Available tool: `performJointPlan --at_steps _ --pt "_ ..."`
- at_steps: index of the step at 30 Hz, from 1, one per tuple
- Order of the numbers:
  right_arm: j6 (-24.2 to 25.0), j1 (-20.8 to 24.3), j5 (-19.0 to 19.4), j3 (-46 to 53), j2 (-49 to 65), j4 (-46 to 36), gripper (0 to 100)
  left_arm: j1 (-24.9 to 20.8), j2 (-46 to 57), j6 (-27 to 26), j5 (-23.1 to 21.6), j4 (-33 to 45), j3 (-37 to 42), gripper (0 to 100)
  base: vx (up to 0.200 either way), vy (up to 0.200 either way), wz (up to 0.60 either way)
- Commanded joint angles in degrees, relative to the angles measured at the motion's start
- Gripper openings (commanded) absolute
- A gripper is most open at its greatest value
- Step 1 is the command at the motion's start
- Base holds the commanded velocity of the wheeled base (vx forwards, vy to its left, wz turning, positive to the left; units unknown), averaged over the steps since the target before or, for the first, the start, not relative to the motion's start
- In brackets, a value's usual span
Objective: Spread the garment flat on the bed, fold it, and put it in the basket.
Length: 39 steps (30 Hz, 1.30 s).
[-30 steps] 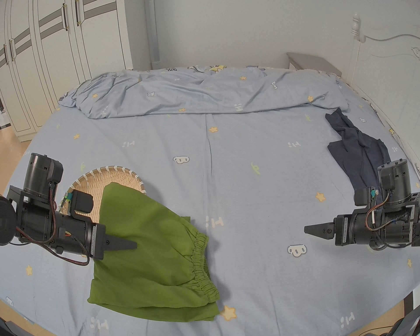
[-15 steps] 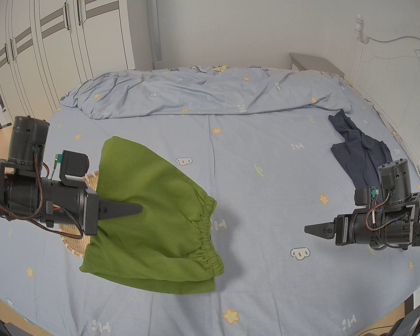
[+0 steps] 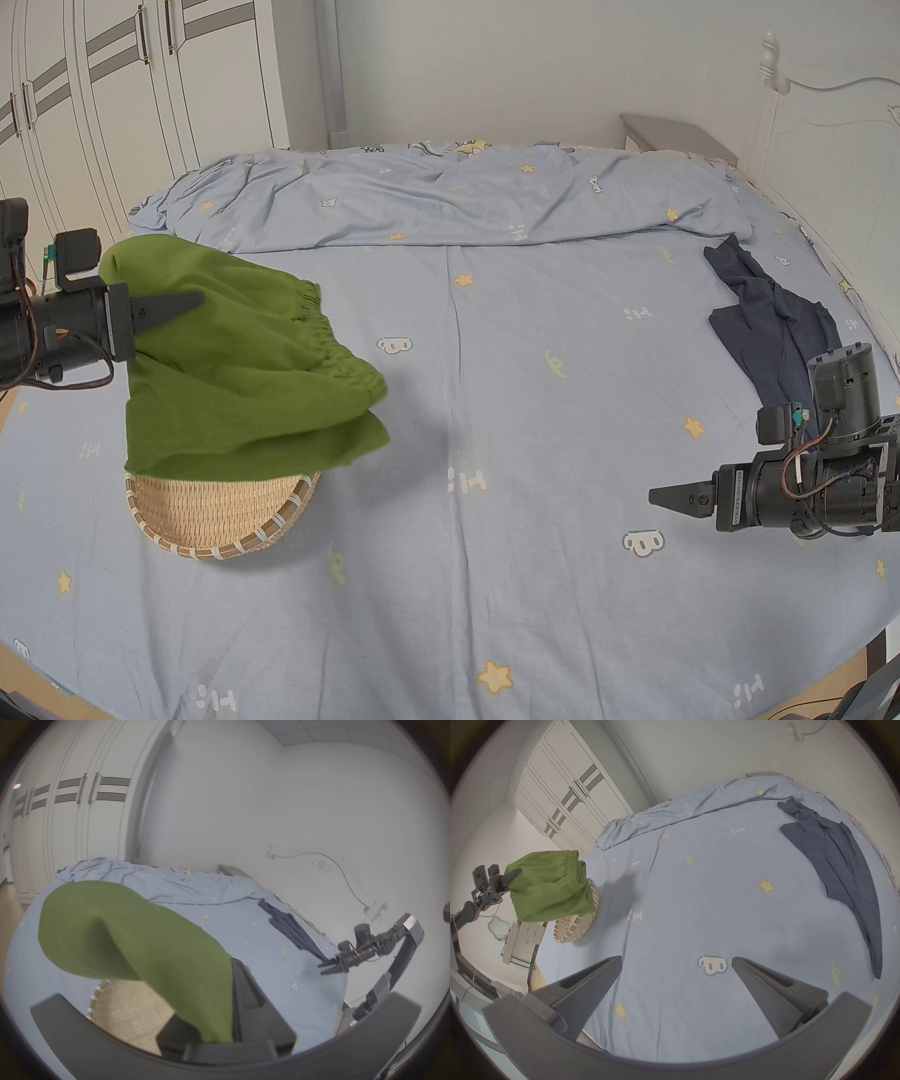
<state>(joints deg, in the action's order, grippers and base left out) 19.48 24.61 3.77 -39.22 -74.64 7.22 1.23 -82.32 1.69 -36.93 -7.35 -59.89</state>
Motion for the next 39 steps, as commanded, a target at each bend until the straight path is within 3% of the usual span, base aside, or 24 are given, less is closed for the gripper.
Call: performJointPlan --at_steps 1,16,18,21,24,27,39 --pt "-0.1 0.3 0.0 0.4 -0.1 0.1 100 8.6 -5.7 2.9 -3.8 -3.2 -2.5 0 0.000 0.000 0.00" --pt "-0.2 0.6 0.0 0.4 0.2 0.1 100 12.1 -13.4 3.0 -3.3 -2.2 1.4 0 0.000 0.000 0.00" --pt "-0.1 1.4 0.0 0.4 0.2 0.1 100 12.2 -15.0 3.6 -2.5 1.4 1.7 0 0.000 0.000 0.00" --pt "-0.1 1.6 0.0 0.5 0.2 0.1 100 12.0 -16.6 4.1 -0.7 6.0 0.7 0 0.000 0.000 0.00" --pt "-0.1 1.9 0.0 0.5 0.2 0.1 100 11.2 -21.7 5.2 8.5 12.4 -2.6 0 0.000 0.000 0.00" --pt "0.0 1.9 0.0 0.6 0.1 0.1 100 10.2 -25.8 6.7 15.0 13.1 -4.5 0 0.000 0.000 0.00" --pt "0.0 1.9 0.0 0.6 0.0 0.1 100 7.6 -31.4 8.9 17.5 13.5 -7.3 0 0.000 0.000 0.00"
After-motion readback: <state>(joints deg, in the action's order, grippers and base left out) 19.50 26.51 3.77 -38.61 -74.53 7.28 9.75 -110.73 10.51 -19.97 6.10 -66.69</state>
